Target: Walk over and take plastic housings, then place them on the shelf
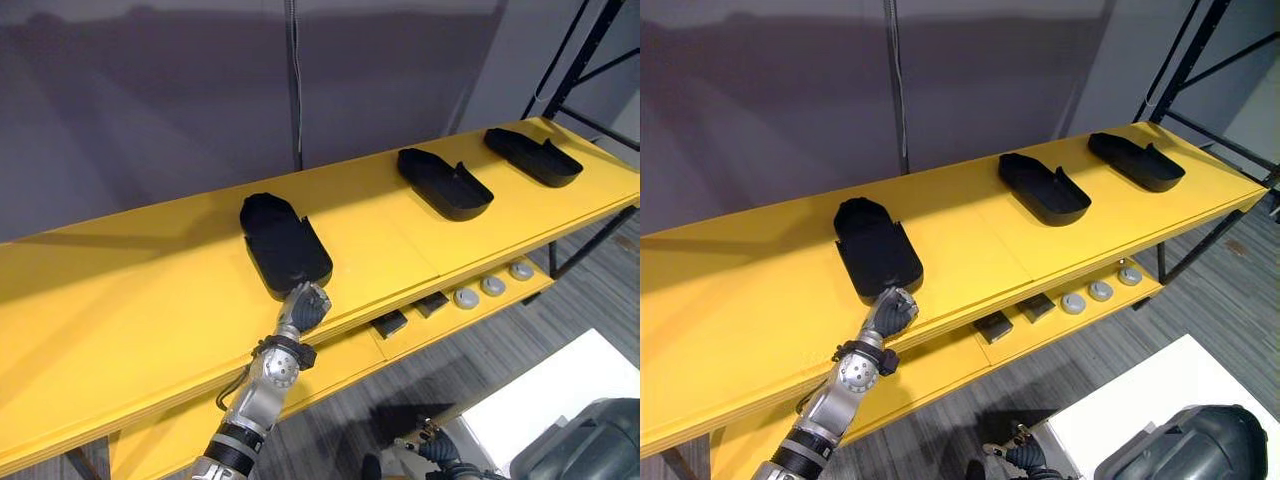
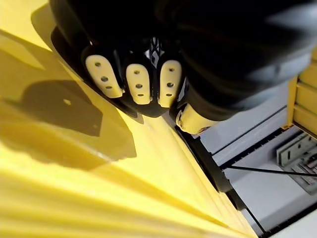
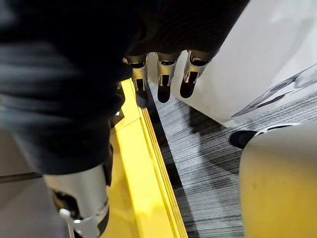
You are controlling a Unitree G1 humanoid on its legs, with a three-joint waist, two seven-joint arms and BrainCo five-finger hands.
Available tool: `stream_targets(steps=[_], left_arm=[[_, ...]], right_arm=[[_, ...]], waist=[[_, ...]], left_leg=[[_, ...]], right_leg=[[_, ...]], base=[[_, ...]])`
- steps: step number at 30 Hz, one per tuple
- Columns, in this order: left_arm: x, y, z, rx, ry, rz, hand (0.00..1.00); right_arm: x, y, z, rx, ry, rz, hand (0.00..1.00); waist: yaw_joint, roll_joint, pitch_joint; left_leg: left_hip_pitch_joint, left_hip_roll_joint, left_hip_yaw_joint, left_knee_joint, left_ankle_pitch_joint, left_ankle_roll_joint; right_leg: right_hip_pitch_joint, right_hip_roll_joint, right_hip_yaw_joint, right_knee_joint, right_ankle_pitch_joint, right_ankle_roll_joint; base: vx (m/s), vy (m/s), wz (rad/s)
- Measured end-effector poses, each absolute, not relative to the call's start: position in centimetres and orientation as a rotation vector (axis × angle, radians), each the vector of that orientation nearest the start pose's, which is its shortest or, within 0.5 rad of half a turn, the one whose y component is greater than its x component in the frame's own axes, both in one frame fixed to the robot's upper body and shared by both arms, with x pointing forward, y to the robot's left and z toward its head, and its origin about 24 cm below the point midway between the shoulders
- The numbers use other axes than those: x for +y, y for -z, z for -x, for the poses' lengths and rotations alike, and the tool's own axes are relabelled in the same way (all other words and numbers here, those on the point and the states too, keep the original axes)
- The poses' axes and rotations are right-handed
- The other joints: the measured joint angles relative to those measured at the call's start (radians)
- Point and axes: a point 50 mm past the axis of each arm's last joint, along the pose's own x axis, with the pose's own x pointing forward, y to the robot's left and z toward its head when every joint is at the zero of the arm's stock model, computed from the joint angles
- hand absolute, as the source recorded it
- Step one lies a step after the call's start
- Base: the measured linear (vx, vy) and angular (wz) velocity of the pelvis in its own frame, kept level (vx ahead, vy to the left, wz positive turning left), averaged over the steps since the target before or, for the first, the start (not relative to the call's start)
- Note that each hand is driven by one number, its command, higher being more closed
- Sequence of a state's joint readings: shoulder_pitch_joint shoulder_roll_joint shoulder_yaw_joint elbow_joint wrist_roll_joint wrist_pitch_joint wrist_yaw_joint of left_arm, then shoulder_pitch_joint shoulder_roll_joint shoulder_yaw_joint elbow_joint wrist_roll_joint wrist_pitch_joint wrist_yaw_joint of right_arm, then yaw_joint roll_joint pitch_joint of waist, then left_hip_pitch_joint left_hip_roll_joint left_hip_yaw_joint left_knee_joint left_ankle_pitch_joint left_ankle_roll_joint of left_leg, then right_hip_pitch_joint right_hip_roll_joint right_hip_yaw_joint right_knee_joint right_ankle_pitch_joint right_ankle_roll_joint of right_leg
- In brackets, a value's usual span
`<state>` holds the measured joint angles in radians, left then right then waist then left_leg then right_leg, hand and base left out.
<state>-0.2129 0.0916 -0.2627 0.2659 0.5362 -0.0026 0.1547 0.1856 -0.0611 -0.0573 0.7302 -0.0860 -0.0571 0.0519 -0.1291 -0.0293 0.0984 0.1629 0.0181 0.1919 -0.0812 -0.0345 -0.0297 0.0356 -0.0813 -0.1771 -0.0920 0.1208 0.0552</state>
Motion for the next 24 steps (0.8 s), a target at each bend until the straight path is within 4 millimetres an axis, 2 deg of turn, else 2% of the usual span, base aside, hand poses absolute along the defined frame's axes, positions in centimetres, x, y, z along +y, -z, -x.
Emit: stream_targets(steps=[6, 17, 20, 21, 22, 24], left_arm=[[11.3, -3.1, -29.2, -0.023, 0.102, -0.696, 1.00], [11.0, -4.0, -29.6, -0.055, 0.099, -0.685, 1.00], [10.6, -6.7, -29.5, -0.173, 0.080, -0.612, 1.00], [10.3, -9.0, -29.0, -0.279, 0.072, -0.547, 1.00], [10.2, -9.8, -28.7, -0.315, 0.069, -0.517, 1.00], [10.1, -11.7, -27.9, -0.408, 0.063, -0.450, 1.00]], right_arm=[[-18.4, 13.4, -12.3, 0.855, 0.026, 0.082, 0.00], [-18.1, 13.4, -12.3, 0.850, 0.026, 0.073, 0.00], [-18.1, 13.4, -12.4, 0.850, 0.027, 0.073, 0.00], [-18.1, 13.3, -12.6, 0.846, 0.028, 0.075, 0.00], [-18.1, 13.4, -12.4, 0.853, 0.030, 0.076, 0.00], [-18.2, 13.5, -12.2, 0.861, 0.031, 0.078, 0.00]], waist=[[-0.001, -0.001, 0.000], [0.001, -0.006, 0.004], [0.005, -0.006, 0.005], [0.004, -0.005, 0.005], [0.007, -0.005, 0.005], [0.023, -0.005, 0.005]], left_leg=[[0.002, 0.003, 0.006, 0.001, -0.004, -0.005], [-0.003, 0.006, -0.003, 0.001, -0.004, -0.005], [-0.005, 0.005, -0.012, 0.001, -0.002, -0.003], [-0.006, 0.005, -0.030, 0.001, 0.001, 0.000], [-0.009, 0.004, -0.035, 0.003, 0.000, 0.000], [-0.014, 0.003, -0.044, 0.005, 0.000, 0.000]], right_leg=[[-0.001, 0.003, 0.005, 0.000, 0.000, 0.000], [0.000, 0.005, -0.002, 0.003, -0.001, 0.000], [0.002, 0.004, -0.012, 0.005, -0.001, 0.000], [0.008, 0.001, -0.030, 0.006, -0.002, 0.001], [0.009, 0.000, -0.029, 0.006, -0.002, 0.002], [0.009, -0.002, -0.033, 0.006, -0.003, 0.002]], base=[[-0.03, -0.028, -0.03], [-0.02, -0.023, 0.02], [-0.01, -0.014, 0.12], [-0.01, -0.019, 0.24], [-0.02, -0.023, 0.24], [-0.02, -0.012, 0.17]])
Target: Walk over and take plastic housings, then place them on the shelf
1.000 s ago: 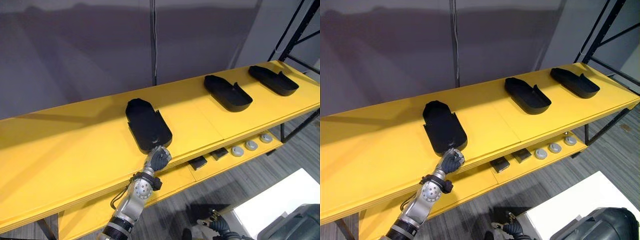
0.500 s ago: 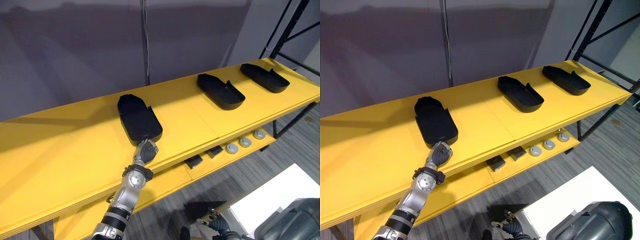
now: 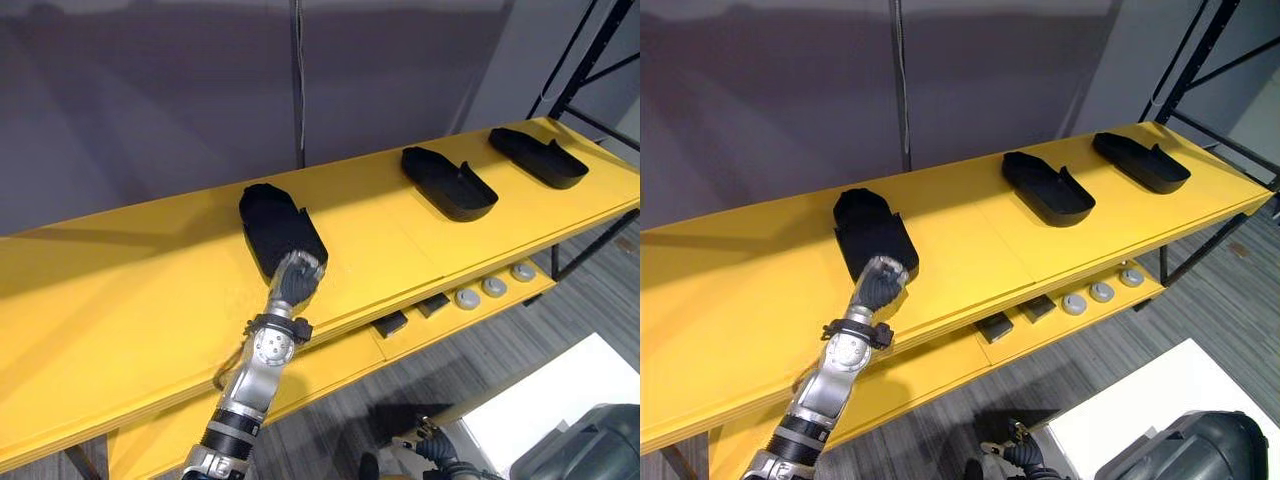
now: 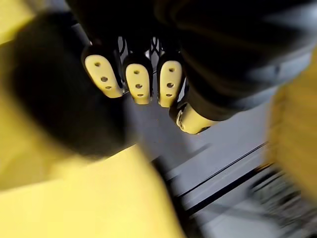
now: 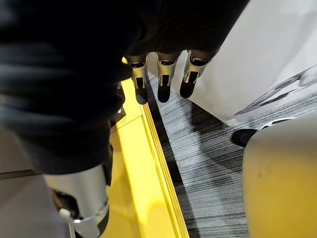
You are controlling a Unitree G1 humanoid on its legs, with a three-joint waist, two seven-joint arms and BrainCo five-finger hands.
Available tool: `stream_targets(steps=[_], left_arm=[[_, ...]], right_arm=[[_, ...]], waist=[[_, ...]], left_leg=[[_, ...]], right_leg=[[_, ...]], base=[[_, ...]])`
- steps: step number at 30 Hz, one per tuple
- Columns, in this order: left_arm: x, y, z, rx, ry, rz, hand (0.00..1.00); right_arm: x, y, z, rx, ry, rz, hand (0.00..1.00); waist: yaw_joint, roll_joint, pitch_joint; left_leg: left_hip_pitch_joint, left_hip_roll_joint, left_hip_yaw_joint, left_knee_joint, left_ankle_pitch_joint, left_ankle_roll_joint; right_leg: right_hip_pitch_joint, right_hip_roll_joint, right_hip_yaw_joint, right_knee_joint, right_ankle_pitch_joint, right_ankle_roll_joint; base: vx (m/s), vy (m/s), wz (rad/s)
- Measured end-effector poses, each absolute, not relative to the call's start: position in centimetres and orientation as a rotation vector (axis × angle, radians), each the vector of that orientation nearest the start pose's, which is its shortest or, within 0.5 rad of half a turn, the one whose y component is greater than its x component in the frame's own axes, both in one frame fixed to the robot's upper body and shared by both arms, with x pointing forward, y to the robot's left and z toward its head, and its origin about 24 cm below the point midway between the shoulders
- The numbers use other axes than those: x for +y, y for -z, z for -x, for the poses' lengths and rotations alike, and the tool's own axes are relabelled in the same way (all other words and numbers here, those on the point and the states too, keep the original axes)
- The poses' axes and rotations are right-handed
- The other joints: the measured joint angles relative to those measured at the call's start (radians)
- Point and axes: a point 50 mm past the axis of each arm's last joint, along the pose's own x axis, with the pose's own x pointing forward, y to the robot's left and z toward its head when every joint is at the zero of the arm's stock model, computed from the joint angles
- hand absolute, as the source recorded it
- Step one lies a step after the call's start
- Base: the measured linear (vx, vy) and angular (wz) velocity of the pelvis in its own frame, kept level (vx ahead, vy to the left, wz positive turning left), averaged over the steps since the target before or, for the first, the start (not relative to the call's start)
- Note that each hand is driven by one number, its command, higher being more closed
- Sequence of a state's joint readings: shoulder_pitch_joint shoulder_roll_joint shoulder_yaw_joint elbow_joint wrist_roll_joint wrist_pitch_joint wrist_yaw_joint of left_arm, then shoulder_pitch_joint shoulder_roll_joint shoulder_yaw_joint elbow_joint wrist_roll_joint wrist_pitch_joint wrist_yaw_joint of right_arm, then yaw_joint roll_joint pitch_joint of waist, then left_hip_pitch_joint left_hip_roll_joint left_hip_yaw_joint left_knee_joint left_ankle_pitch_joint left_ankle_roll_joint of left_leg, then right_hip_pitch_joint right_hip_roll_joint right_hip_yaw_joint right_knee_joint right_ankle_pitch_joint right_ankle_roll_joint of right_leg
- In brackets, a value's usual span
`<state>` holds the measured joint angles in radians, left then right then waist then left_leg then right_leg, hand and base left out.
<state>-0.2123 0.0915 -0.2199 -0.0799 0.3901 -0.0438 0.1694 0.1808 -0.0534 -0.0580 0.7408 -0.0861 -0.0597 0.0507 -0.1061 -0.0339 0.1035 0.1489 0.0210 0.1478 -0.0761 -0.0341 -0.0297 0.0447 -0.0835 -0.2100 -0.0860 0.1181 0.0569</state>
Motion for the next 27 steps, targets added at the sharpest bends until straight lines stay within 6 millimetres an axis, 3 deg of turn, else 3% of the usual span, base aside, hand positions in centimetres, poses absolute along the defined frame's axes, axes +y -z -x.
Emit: stream_targets(steps=[3, 7, 10, 12, 14, 17, 18, 20, 22, 23, 26, 27], left_arm=[[11.5, -14.6, -25.9, -0.543, 0.013, -0.285, 1.00], [17.6, -16.4, -22.7, -0.640, -0.255, -0.161, 1.00], [22.9, -15.6, -19.4, -0.627, -0.573, -0.110, 1.00], [25.8, -13.9, -17.0, -0.549, -0.766, -0.118, 1.00], [28.7, -11.1, -13.6, -0.411, -0.999, -0.125, 1.00], [30.2, -7.8, -11.4, -0.240, -1.125, -0.113, 1.00], [30.8, -5.8, -10.3, -0.124, -1.164, -0.120, 1.00], [31.1, -3.4, -9.1, 0.003, -1.195, -0.099, 1.00], [30.9, 1.3, -7.6, 0.235, -1.200, 0.000, 1.00], [30.7, 2.5, -7.2, 0.294, -1.195, 0.026, 1.00], [28.2, 8.2, -5.8, 0.617, -1.056, 0.104, 1.00], [27.5, 9.0, -5.7, 0.659, -1.020, 0.115, 1.00]], right_arm=[[-18.6, 13.7, -12.2, 0.877, 0.031, 0.089, 0.00], [-18.9, 13.9, -12.0, 0.895, 0.033, 0.094, 0.00], [-19.0, 14.0, -11.8, 0.902, 0.042, 0.091, 0.00], [-19.2, 14.0, -11.6, 0.907, 0.056, 0.088, 0.00], [-19.1, 14.1, -11.3, 0.913, 0.064, 0.086, 0.00], [-18.7, 14.0, -11.1, 0.904, 0.065, 0.078, 0.00], [-18.3, 13.7, -11.4, 0.881, 0.066, 0.069, 0.00], [-17.8, 13.4, -11.9, 0.855, 0.064, 0.057, 0.00], [-17.2, 13.0, -12.5, 0.822, 0.061, 0.042, 0.00], [-17.0, 12.9, -12.7, 0.813, 0.061, 0.037, 0.00], [-16.2, 12.6, -13.0, 0.793, 0.033, 0.040, 0.00], [-16.2, 12.6, -13.0, 0.791, 0.031, 0.040, 0.00]], waist=[[0.012, 0.001, 0.000], [0.043, 0.002, 0.000], [0.062, 0.006, 0.001], [0.072, 0.007, 0.002], [0.105, 0.006, 0.001], [0.127, 0.005, -0.001], [0.127, 0.004, -0.004], [0.124, 0.003, -0.010], [0.125, 0.002, -0.021], [0.124, 0.001, -0.022], [0.126, -0.001, -0.032], [0.127, -0.002, -0.037]], left_leg=[[-0.012, -0.005, -0.035, 0.011, 0.002, 0.002], [-0.014, -0.009, -0.075, 0.014, 0.006, 0.006], [-0.010, -0.017, -0.108, -0.005, 0.022, 0.013], [-0.003, -0.021, -0.127, -0.014, 0.025, 0.011], [0.005, -0.025, -0.130, -0.015, 0.025, 0.011], [0.006, -0.028, -0.138, -0.015, 0.017, 0.022], [0.009, -0.027, -0.129, -0.015, 0.014, 0.026], [0.015, -0.020, -0.096, -0.015, 0.010, 0.031], [0.015, -0.017, -0.065, -0.002, -0.001, 0.036], [0.015, -0.018, -0.063, 0.002, -0.005, 0.037], [0.012, -0.009, -0.008, 0.050, -0.025, 0.031], [0.012, -0.010, -0.008, 0.053, -0.025, 0.030]], right_leg=[[0.010, -0.008, -0.027, 0.000, -0.003, 0.000], [0.029, -0.015, -0.057, 0.001, -0.008, 0.003], [0.042, -0.024, -0.085, 0.001, -0.013, 0.011], [0.054, -0.029, -0.104, 0.001, -0.017, 0.016], [0.064, -0.034, -0.106, 0.001, -0.018, 0.017], [0.069, -0.042, -0.119, 0.009, -0.024, 0.022], [0.070, -0.047, -0.132, 0.020, -0.031, 0.026], [0.070, -0.051, -0.132, 0.033, -0.038, 0.029], [0.070, -0.056, -0.134, 0.038, -0.041, 0.030], [0.070, -0.057, -0.134, 0.039, -0.042, 0.030], [0.083, -0.064, -0.133, 0.046, -0.046, 0.027], [0.085, -0.065, -0.134, 0.046, -0.047, 0.027]], base=[[-0.02, -0.016, 0.33], [-0.02, -0.008, 0.26], [-0.03, -0.006, 0.34], [-0.01, 0.010, 0.34], [-0.01, 0.034, 0.08], [-0.01, 0.021, 0.13], [-0.01, 0.015, 0.11], [0.00, 0.008, 0.03], [0.01, 0.016, -0.07], [0.02, 0.016, -0.12], [0.04, 0.009, -0.01], [0.07, 0.017, 0.06]])
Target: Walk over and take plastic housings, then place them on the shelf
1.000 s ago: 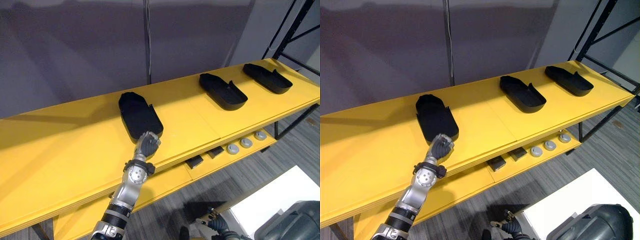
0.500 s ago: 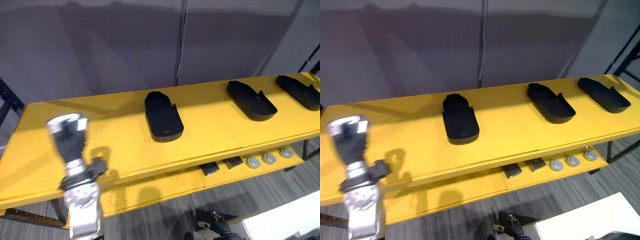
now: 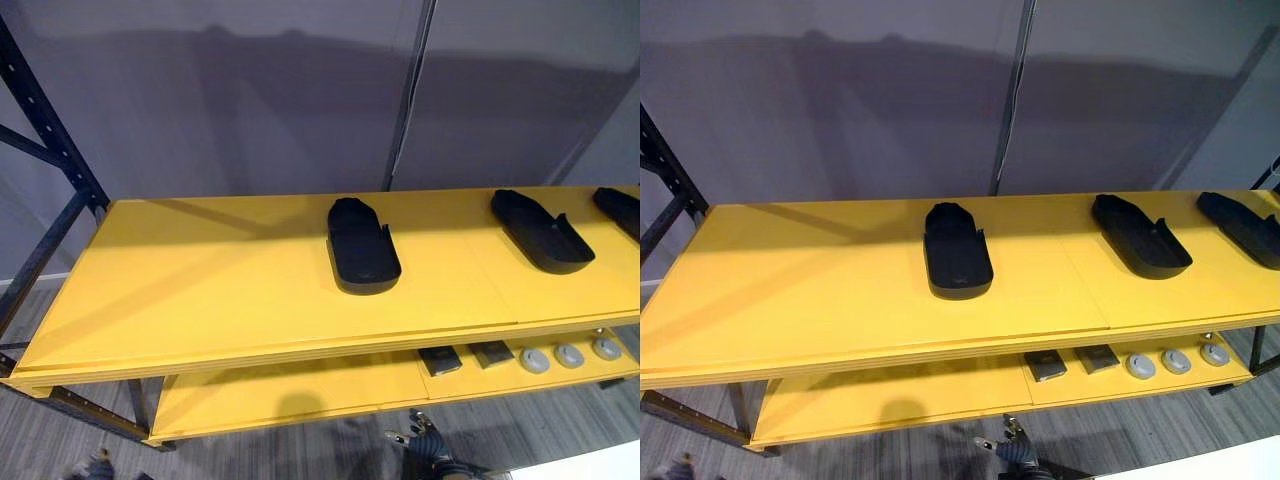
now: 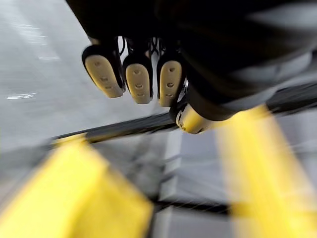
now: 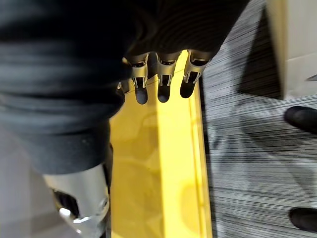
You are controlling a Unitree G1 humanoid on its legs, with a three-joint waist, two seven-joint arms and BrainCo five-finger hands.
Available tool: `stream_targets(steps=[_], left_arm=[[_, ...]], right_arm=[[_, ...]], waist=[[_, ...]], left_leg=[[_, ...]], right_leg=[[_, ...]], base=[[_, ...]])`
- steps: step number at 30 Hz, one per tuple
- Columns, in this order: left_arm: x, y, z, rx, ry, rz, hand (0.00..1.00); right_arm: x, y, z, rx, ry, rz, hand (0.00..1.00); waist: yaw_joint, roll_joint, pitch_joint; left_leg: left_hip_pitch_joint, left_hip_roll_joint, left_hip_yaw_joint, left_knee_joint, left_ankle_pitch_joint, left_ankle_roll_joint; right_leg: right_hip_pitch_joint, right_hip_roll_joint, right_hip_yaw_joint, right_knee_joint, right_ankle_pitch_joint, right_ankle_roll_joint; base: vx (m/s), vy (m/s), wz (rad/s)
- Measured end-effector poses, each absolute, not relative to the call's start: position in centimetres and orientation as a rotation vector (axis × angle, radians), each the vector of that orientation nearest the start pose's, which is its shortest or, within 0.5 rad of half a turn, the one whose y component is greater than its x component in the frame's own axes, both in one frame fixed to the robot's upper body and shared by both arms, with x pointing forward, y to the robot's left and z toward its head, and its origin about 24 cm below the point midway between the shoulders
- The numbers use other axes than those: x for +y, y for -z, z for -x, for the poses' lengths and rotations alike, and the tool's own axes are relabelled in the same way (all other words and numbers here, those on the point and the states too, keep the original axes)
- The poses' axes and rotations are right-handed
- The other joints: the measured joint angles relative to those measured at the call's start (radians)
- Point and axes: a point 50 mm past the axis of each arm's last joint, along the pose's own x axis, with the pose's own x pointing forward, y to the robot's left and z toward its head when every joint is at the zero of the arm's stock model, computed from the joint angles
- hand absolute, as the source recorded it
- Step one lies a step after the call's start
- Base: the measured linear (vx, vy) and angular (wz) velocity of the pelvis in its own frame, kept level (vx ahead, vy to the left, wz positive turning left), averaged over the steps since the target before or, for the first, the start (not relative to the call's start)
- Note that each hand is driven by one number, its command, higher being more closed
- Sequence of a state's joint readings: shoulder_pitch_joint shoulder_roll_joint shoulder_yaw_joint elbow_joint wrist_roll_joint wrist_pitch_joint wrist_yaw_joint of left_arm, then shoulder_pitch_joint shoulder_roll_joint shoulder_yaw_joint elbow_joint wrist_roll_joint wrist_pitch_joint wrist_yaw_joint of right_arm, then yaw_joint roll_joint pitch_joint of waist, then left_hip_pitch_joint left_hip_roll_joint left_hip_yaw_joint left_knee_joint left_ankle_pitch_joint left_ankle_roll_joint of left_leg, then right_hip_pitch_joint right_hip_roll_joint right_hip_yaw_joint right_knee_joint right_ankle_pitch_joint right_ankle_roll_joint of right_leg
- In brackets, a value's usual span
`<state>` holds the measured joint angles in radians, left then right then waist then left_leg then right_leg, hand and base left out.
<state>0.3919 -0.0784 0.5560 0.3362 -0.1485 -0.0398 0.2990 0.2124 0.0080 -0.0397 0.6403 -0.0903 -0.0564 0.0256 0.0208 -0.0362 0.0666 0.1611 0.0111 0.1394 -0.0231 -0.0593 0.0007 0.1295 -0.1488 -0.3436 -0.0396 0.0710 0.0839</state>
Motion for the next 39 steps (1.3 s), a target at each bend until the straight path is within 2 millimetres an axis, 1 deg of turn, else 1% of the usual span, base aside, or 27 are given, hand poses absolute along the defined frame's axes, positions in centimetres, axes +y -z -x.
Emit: stream_targets(steps=[1, 2, 5, 9, 11, 17, 20, 23, 28, 30, 31, 32, 33, 36, 39], left_arm=[[26.2, 10.2, -5.8, 0.734, -0.938, 0.119, 0.00], [25.1, 10.9, -6.2, 0.770, -0.857, 0.121, 0.00], [23.1, 11.9, -7.2, 0.822, -0.705, 0.099, 0.00], [21.0, 12.9, -8.0, 0.873, -0.549, 0.059, 0.00], [19.8, 13.3, -8.4, 0.891, -0.469, 0.040, 0.00], [19.6, 13.5, -8.8, 0.902, -0.371, -0.031, 0.00], [19.4, 13.5, -9.1, 0.904, -0.327, -0.062, 0.00], [19.3, 13.4, -9.7, 0.891, -0.296, -0.089, 0.00], [19.2, 13.3, -10.2, 0.877, -0.261, -0.120, 0.00], [19.2, 13.2, -10.3, 0.872, -0.262, -0.122, 0.00], [19.2, 13.2, -10.4, 0.870, -0.262, -0.121, 0.00], [19.1, 13.1, -10.7, 0.862, -0.260, -0.118, 0.00], [19.0, 13.1, -11.0, 0.855, -0.258, -0.115, 0.00], [18.8, 13.0, -11.3, 0.847, -0.260, -0.112, 0.00], [18.7, 12.8, -11.8, 0.831, -0.258, -0.108, 0.00]], right_arm=[[-16.1, 12.5, -13.0, 0.789, 0.032, 0.040, 0.00], [-16.2, 12.5, -13.1, 0.789, 0.036, 0.041, 0.00], [-16.3, 12.6, -13.0, 0.792, 0.043, 0.043, 0.00], [-16.6, 13.3, -12.1, 0.842, 0.063, 0.037, 0.00], [-17.0, 13.7, -11.6, 0.869, 0.093, 0.036, 0.00], [-17.4, 13.9, -11.3, 0.884, 0.109, 0.051, 0.00], [-17.4, 13.8, -11.4, 0.880, 0.112, 0.055, 0.00], [-17.5, 13.7, -11.9, 0.867, 0.110, 0.058, 0.00], [-18.2, 13.5, -12.1, 0.861, 0.116, 0.081, 0.00], [-18.5, 13.3, -12.8, 0.843, 0.120, 0.092, 0.00], [-18.5, 13.2, -13.0, 0.836, 0.120, 0.096, 0.00], [-18.8, 12.9, -13.6, 0.819, 0.120, 0.105, 0.00], [-18.9, 12.7, -14.0, 0.806, 0.120, 0.110, 0.00], [-19.0, 12.3, -14.9, 0.779, 0.117, 0.118, 0.00], [-19.0, 11.6, -15.9, 0.733, 0.115, 0.127, 0.00]], waist=[[0.002, -0.004, -0.008], [0.004, -0.007, -0.010], [0.004, -0.003, -0.010], [-0.004, 0.003, -0.008], [-0.004, 0.006, -0.007], [-0.008, 0.011, -0.003], [-0.017, 0.018, 0.002], [-0.033, 0.022, 0.011], [-0.032, 0.030, 0.019], [-0.033, 0.025, 0.029], [-0.033, 0.027, 0.033], [-0.031, 0.030, 0.046], [-0.029, 0.038, 0.056], [-0.028, 0.044, 0.069], [-0.023, 0.034, 0.079]], left_leg=[[0.001, -0.003, -0.002, 0.001, 0.000, 0.000], [0.001, -0.007, -0.003, 0.000, 0.000, 0.000], [0.002, -0.011, -0.005, -0.002, 0.000, -0.001], [0.003, -0.006, -0.003, -0.002, 0.001, -0.005], [0.010, 0.000, 0.010, -0.007, 0.001, -0.009], [0.010, 0.016, 0.054, -0.008, -0.003, -0.021], [0.020, 0.022, 0.075, -0.013, -0.006, -0.026], [0.021, 0.026, 0.086, -0.014, -0.008, -0.030], [0.023, 0.033, 0.105, -0.003, -0.019, -0.043], [0.001, 0.032, 0.094, 0.040, -0.033, -0.040], [-0.011, 0.031, 0.076, 0.055, -0.036, -0.038], [-0.035, 0.032, 0.030, 0.083, -0.046, -0.035], [-0.042, 0.035, 0.014, 0.094, -0.054, -0.034], [-0.048, 0.034, 0.019, 0.111, -0.067, -0.031], [-0.075, 0.027, 0.045, 0.154, -0.093, -0.020]], right_leg=[[0.000, -0.002, 0.000, 0.000, -0.002, 0.001], [0.000, -0.005, 0.001, 0.000, -0.006, 0.005], [0.000, -0.008, 0.005, 0.000, -0.014, 0.010], [0.000, 0.000, 0.009, -0.002, -0.014, 0.010], [-0.005, 0.007, 0.030, -0.002, -0.014, 0.010], [-0.029, 0.028, 0.077, -0.005, -0.009, 0.003], [-0.029, 0.040, 0.097, -0.013, -0.006, -0.002], [-0.031, 0.047, 0.108, -0.023, -0.001, -0.007], [-0.034, 0.059, 0.131, -0.034, 0.001, -0.011], [-0.043, 0.060, 0.143, -0.032, 0.003, -0.014], [-0.050, 0.059, 0.146, -0.032, 0.005, -0.016], [-0.073, 0.059, 0.162, -0.022, 0.009, -0.020], [-0.082, 0.061, 0.169, -0.014, 0.009, -0.021], [-0.112, 0.062, 0.205, 0.016, 0.009, -0.021], [-0.179, 0.062, 0.281, 0.062, 0.016, -0.017]], base=[[0.05, 0.015, 0.04], [0.05, 0.013, 0.03], [0.00, 0.000, 0.00], [-0.01, -0.027, -0.03], [-0.02, -0.026, -0.20], [-0.02, -0.035, -0.26], [0.00, -0.032, -0.20], [0.00, -0.028, -0.11], [0.01, -0.032, -0.13], [0.00, -0.037, -0.16], [-0.03, -0.069, -0.22], [-0.04, -0.062, -0.26], [-0.05, -0.049, -0.26], [-0.08, 0.028, -0.35], [-0.10, 0.048, -0.66]])
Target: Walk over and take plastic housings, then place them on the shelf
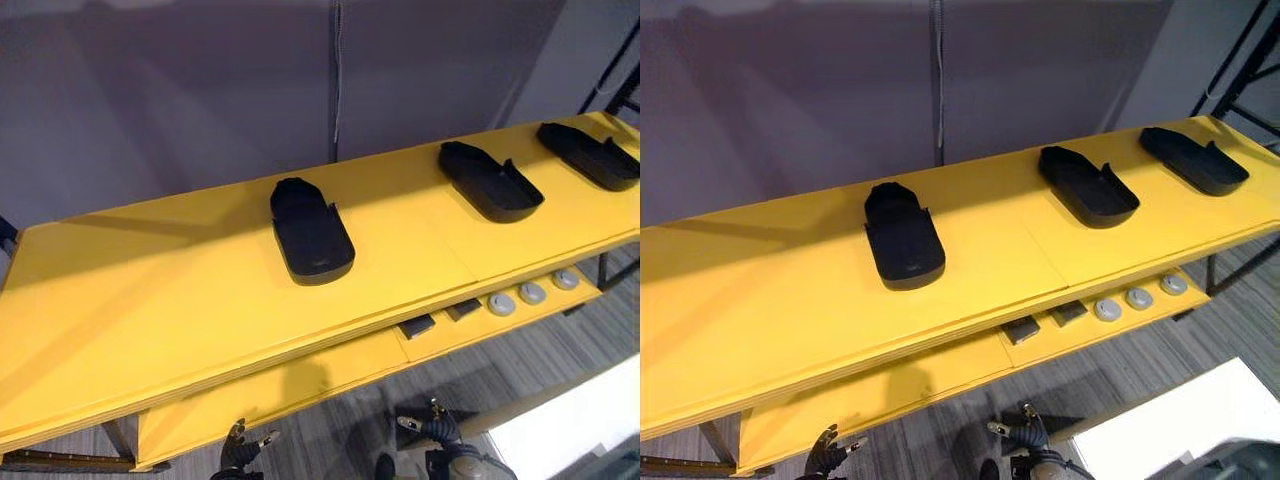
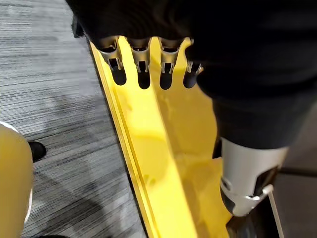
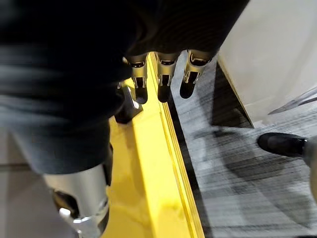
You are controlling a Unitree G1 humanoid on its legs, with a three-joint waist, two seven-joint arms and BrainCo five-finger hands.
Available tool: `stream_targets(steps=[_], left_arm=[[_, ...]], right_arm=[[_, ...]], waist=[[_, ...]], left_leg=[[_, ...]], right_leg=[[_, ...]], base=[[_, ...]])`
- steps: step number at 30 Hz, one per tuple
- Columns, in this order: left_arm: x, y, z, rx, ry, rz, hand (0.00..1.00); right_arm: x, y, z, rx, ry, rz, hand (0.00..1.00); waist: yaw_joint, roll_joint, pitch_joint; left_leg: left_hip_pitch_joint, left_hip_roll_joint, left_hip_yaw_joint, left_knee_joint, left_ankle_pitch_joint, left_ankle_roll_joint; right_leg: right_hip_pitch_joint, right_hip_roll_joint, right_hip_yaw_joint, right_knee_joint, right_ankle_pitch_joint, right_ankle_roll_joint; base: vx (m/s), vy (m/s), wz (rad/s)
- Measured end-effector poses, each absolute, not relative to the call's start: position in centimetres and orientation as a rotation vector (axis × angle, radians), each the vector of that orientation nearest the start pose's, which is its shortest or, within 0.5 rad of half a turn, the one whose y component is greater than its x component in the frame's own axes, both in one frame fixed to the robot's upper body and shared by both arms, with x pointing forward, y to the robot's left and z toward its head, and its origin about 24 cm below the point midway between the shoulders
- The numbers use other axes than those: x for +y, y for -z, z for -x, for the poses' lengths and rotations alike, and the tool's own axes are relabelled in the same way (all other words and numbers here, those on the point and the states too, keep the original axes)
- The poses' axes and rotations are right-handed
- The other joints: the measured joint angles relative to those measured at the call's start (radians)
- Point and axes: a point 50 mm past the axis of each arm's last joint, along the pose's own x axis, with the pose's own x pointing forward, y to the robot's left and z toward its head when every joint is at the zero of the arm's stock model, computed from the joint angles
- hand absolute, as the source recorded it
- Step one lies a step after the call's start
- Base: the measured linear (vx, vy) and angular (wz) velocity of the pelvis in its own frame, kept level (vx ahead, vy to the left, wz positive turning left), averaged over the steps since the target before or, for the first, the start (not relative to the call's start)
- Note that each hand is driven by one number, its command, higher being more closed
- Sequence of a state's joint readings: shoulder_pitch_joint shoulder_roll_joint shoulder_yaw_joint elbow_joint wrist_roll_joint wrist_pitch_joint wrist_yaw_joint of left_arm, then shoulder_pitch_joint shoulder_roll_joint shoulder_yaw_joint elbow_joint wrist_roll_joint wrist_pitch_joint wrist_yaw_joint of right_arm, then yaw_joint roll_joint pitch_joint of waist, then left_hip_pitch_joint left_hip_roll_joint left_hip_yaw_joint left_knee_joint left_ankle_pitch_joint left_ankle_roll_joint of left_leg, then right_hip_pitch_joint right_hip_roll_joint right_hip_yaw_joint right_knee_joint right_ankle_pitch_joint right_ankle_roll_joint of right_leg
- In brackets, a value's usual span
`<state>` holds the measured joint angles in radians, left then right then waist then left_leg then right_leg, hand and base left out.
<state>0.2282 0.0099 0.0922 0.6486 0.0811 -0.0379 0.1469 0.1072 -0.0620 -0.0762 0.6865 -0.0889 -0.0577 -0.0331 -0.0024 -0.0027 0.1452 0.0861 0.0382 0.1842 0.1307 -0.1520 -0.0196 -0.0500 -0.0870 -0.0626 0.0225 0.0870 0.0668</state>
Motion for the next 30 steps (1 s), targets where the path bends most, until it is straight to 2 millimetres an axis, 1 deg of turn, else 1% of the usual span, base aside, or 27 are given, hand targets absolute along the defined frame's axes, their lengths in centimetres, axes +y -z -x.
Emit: stream_targets(steps=[2, 4, 5, 6, 7, 8, 9, 10, 11, 12, 13, 14, 15, 16, 17, 19, 20, 24, 25, 26, 27, 28, 29, 30], left_arm=[[18.7, 12.7, -12.2, 0.816, -0.258, -0.108, 0.00], [18.7, 12.3, -13.3, 0.785, -0.257, -0.108, 0.00], [18.7, 12.2, -13.5, 0.777, -0.256, -0.110, 0.00], [18.7, 11.9, -13.9, 0.756, -0.257, -0.111, 0.00], [18.6, 11.7, -14.2, 0.742, -0.253, -0.110, 0.00], [18.4, 11.4, -14.9, 0.722, -0.240, -0.123, 0.00], [18.4, 11.3, -15.1, 0.716, -0.238, -0.123, 0.00], [18.4, 11.2, -15.4, 0.708, -0.237, -0.124, 0.00], [18.4, 11.1, -15.5, 0.704, -0.234, -0.132, 0.00], [18.5, 11.1, -15.6, 0.703, -0.232, -0.138, 0.00], [18.5, 11.0, -15.7, 0.700, -0.227, -0.149, 0.00], [18.6, 11.0, -15.8, 0.700, -0.226, -0.151, 0.00], [18.6, 11.0, -15.8, 0.700, -0.226, -0.153, 0.00], [18.3, 11.1, -15.9, 0.707, -0.221, -0.145, 0.00], [18.0, 11.3, -15.6, 0.717, -0.219, -0.137, 0.00], [17.9, 11.3, -15.6, 0.718, -0.218, -0.134, 0.00], [17.7, 11.6, -15.5, 0.734, -0.210, -0.134, 0.00], [17.1, 12.4, -14.8, 0.783, -0.176, -0.142, 0.00], [17.1, 12.5, -14.5, 0.793, -0.172, -0.145, 0.00], [17.1, 12.6, -14.4, 0.799, -0.172, -0.144, 0.00], [17.1, 12.6, -14.5, 0.798, -0.171, -0.144, 0.00], [17.3, 12.8, -14.0, 0.812, -0.175, -0.148, 0.00], [17.6, 13.0, -13.5, 0.827, -0.179, -0.156, 0.00], [17.8, 13.1, -13.2, 0.836, -0.180, -0.161, 0.00]], right_arm=[[-19.0, 11.1, -16.7, 0.704, 0.111, 0.130, 0.00], [-18.7, 10.3, -18.0, 0.655, 0.084, 0.174, 0.00], [-18.5, 10.1, -18.1, 0.644, 0.075, 0.184, 0.00], [-18.2, 9.7, -18.4, 0.622, 0.054, 0.210, 0.00], [-18.2, 9.7, -18.3, 0.624, 0.047, 0.221, 0.00], [-18.3, 9.9, -18.2, 0.636, 0.047, 0.230, 0.00], [-18.4, 9.9, -18.0, 0.642, 0.047, 0.232, 0.00], [-18.4, 10.1, -17.7, 0.652, 0.049, 0.233, 0.00], [-18.4, 10.2, -17.6, 0.657, 0.047, 0.232, 0.00], [-18.4, 10.2, -17.6, 0.659, 0.047, 0.232, 0.00], [-18.4, 10.3, -17.7, 0.661, 0.046, 0.235, 0.00], [-18.5, 10.5, -17.8, 0.674, 0.039, 0.249, 0.00], [-18.6, 10.6, -17.9, 0.678, 0.035, 0.258, 0.00], [-19.1, 10.5, -18.2, 0.681, 0.032, 0.284, 0.00], [-19.5, 10.7, -18.3, 0.698, 0.025, 0.309, 0.00], [-19.7, 10.6, -18.6, 0.694, 0.025, 0.314, 0.00], [-19.8, 10.7, -18.3, 0.701, 0.034, 0.309, 0.00], [-20.2, 11.4, -16.9, 0.744, 0.057, 0.295, 0.00], [-20.2, 11.6, -16.4, 0.756, 0.064, 0.285, 0.00], [-20.2, 11.7, -16.2, 0.762, 0.070, 0.279, 0.00], [-20.2, 11.9, -15.9, 0.776, 0.078, 0.269, 0.00], [-19.9, 12.0, -15.9, 0.778, 0.074, 0.257, 0.00], [-19.6, 12.1, -15.9, 0.778, 0.072, 0.250, 0.00], [-19.5, 12.1, -15.8, 0.780, 0.072, 0.245, 0.00]], waist=[[0.008, -0.012, 0.009], [0.022, -0.030, 0.040], [0.020, -0.036, 0.045], [0.014, -0.044, 0.053], [0.012, -0.037, 0.060], [0.012, -0.032, 0.064], [0.008, -0.025, 0.068], [0.002, -0.014, 0.072], [0.002, -0.023, 0.067], [0.001, -0.026, 0.064], [-0.004, -0.033, 0.059], [-0.001, -0.044, 0.053], [0.004, -0.048, 0.050], [0.018, -0.029, 0.034], [0.021, -0.003, 0.013], [0.019, 0.000, 0.006], [0.017, 0.000, 0.004], [0.017, 0.002, -0.011], [0.016, 0.001, -0.013], [0.010, 0.003, -0.012], [0.005, 0.006, -0.010], [0.006, 0.006, -0.010], [0.004, 0.004, -0.010], [0.001, 0.007, -0.010]], left_leg=[[-0.016, -0.010, 0.031, 0.030, -0.018, 0.011], [-0.039, -0.024, 0.121, 0.080, -0.050, 0.024], [-0.049, -0.027, 0.143, 0.097, -0.058, 0.029], [-0.070, -0.018, 0.182, 0.126, -0.073, 0.046], [-0.081, -0.012, 0.206, 0.132, -0.073, 0.059], [-0.087, 0.005, 0.229, 0.129, -0.065, 0.067], [-0.086, 0.012, 0.232, 0.126, -0.059, 0.067], [-0.077, 0.023, 0.237, 0.108, -0.042, 0.067], [-0.061, 0.027, 0.250, 0.085, -0.024, 0.064], [-0.059, 0.028, 0.255, 0.078, -0.017, 0.065], [-0.064, 0.028, 0.263, 0.077, -0.010, 0.061], [-0.067, 0.027, 0.282, 0.088, -0.007, 0.058], [-0.071, 0.023, 0.294, 0.092, -0.005, 0.054], [-0.089, 0.029, 0.268, 0.086, 0.002, 0.046], [-0.101, 0.052, 0.247, 0.068, 0.019, 0.028], [-0.087, 0.065, 0.252, 0.039, 0.040, 0.017], [-0.072, 0.070, 0.254, 0.027, 0.046, 0.009], [-0.031, 0.080, 0.292, -0.007, 0.055, 0.000], [-0.020, 0.093, 0.316, -0.011, 0.055, -0.001], [-0.018, 0.099, 0.327, -0.012, 0.055, -0.002], [-0.006, 0.108, 0.355, -0.023, 0.057, -0.006], [0.007, 0.114, 0.402, -0.024, 0.048, -0.022], [0.017, 0.121, 0.435, -0.021, 0.044, -0.030], [0.028, 0.128, 0.456, -0.021, 0.046, -0.039]], right_leg=[[-0.042, 0.003, 0.075, 0.008, 0.024, 0.009], [-0.092, 0.005, 0.180, 0.007, 0.074, 0.028], [-0.102, 0.004, 0.195, 0.002, 0.087, 0.029], [-0.115, -0.002, 0.211, -0.012, 0.106, 0.027], [-0.136, -0.007, 0.180, 0.011, 0.081, 0.010], [-0.201, -0.013, 0.084, 0.190, 0.026, 0.000], [-0.219, -0.017, 0.036, 0.286, -0.012, -0.009], [-0.216, -0.027, -0.036, 0.426, -0.098, -0.031], [-0.188, -0.031, -0.083, 0.503, -0.168, -0.032], [-0.170, -0.034, -0.097, 0.524, -0.200, -0.025], [-0.123, -0.040, -0.122, 0.525, -0.256, -0.009], [-0.081, -0.047, -0.143, 0.462, -0.285, 0.005], [-0.067, -0.041, -0.143, 0.404, -0.288, 0.004], [-0.045, -0.004, -0.133, 0.288, -0.259, -0.035], [-0.014, 0.041, -0.102, 0.171, -0.185, -0.045], [0.007, 0.072, -0.057, 0.085, -0.125, -0.058], [0.015, 0.086, -0.031, 0.061, -0.106, -0.063], [0.020, 0.113, 0.047, 0.023, -0.065, -0.074], [0.014, 0.117, 0.053, 0.006, -0.057, -0.073], [0.011, 0.110, 0.017, 0.012, -0.092, -0.089], [-0.016, 0.054, -0.172, 0.088, -0.134, -0.095], [-0.037, -0.011, -0.344, 0.169, -0.144, -0.099], [-0.038, -0.048, -0.430, 0.204, -0.154, -0.095], [-0.036, -0.064, -0.482, 0.217, -0.160, -0.099]], base=[[-0.14, 0.072, -1.04], [-0.23, 0.111, -1.34], [-0.27, 0.108, -1.04], [-0.29, 0.097, -0.74], [-0.29, 0.114, -0.78], [-0.20, 0.090, -0.50], [-0.12, 0.080, -0.35], [-0.08, 0.044, -0.21], [-0.06, 0.020, -0.23], [-0.02, -0.013, -0.25], [0.01, -0.071, -0.35], [0.01, -0.086, -0.47], [-0.01, -0.130, -0.82], [-0.03, -0.140, -0.96], [-0.03, -0.141, -0.99], [-0.04, -0.120, -0.82], [-0.05, -0.088, -0.72], [-0.06, -0.015, -0.69], [-0.11, -0.017, -0.46], [-0.15, 0.001, -0.53], [-0.12, 0.034, -0.65], [-0.11, 0.050, -0.93], [-0.06, 0.027, -0.98], [-0.04, -0.020, -0.79]])
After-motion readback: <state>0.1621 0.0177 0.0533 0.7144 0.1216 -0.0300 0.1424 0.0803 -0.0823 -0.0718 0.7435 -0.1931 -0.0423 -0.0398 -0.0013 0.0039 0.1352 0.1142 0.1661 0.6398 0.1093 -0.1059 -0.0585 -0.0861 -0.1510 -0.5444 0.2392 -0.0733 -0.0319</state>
